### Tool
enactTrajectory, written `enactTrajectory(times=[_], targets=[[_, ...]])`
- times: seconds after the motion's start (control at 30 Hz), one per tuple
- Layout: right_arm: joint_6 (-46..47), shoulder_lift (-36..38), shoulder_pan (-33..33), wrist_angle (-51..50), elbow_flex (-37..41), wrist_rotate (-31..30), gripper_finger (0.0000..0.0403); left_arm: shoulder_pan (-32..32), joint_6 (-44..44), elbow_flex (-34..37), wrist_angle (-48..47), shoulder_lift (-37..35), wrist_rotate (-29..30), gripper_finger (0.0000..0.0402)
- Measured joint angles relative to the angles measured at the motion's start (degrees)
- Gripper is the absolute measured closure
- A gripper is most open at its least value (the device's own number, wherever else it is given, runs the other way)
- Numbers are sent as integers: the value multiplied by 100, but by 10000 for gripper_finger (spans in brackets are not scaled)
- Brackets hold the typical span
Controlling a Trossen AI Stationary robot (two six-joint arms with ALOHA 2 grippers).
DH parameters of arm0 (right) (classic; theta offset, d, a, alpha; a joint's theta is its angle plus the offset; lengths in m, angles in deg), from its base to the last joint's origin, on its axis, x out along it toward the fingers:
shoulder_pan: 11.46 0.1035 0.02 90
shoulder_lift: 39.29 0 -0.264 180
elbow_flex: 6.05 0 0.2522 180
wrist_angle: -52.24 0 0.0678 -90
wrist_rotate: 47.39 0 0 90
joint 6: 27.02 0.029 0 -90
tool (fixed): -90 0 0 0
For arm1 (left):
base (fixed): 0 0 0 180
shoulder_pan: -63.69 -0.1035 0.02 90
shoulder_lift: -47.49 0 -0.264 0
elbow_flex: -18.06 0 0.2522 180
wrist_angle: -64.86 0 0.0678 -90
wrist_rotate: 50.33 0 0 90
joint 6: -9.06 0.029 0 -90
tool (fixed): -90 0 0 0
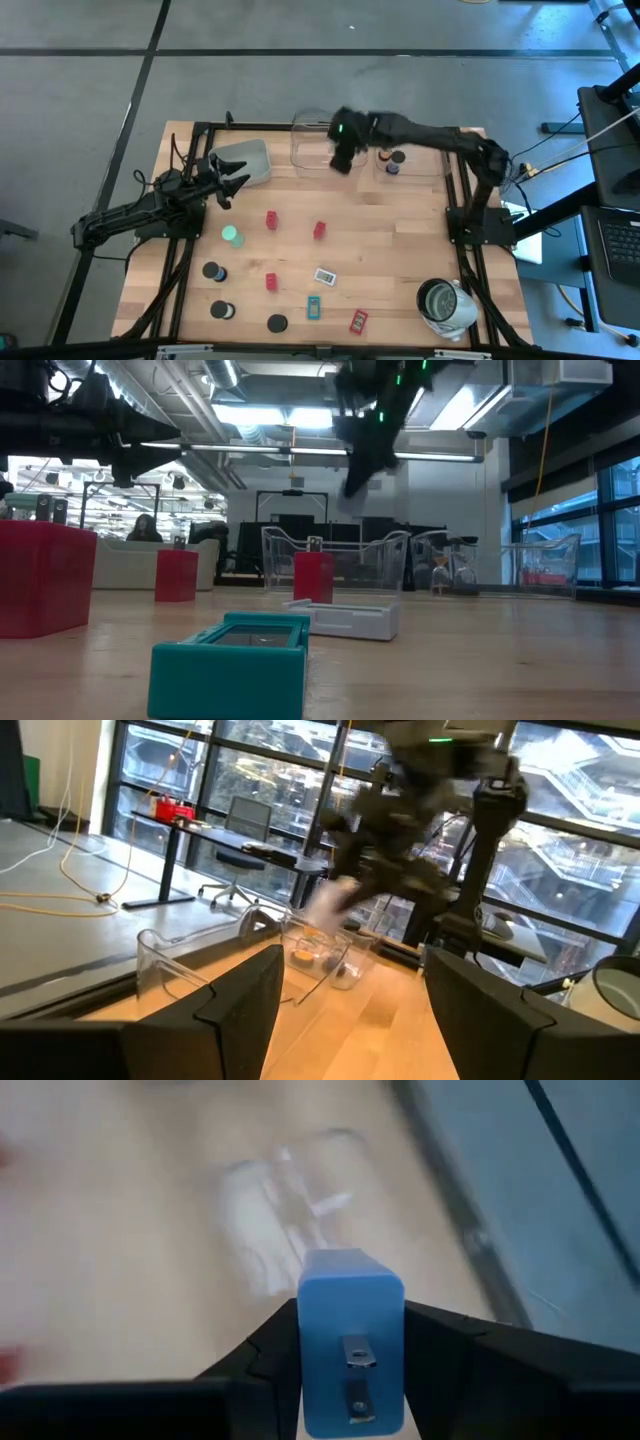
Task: Pick & Place Office items
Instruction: Put the violet adapter into the left transparent bin
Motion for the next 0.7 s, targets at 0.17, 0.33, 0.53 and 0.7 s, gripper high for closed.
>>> enactTrajectory(times=[0.17,0.33,0.53,0.7], targets=[[295,-419,-687,133,0,2,282,0,2,0,0,0,1,162],[262,-860,-821,545,0,84,282,0,103,2,0,0,17,162],[91,-1274,-823,527,2,61,275,0,206,2,-1,1,17,162],[19,-1369,-876,528,2,-92,274,0,206,1,-2,1,20,162]])
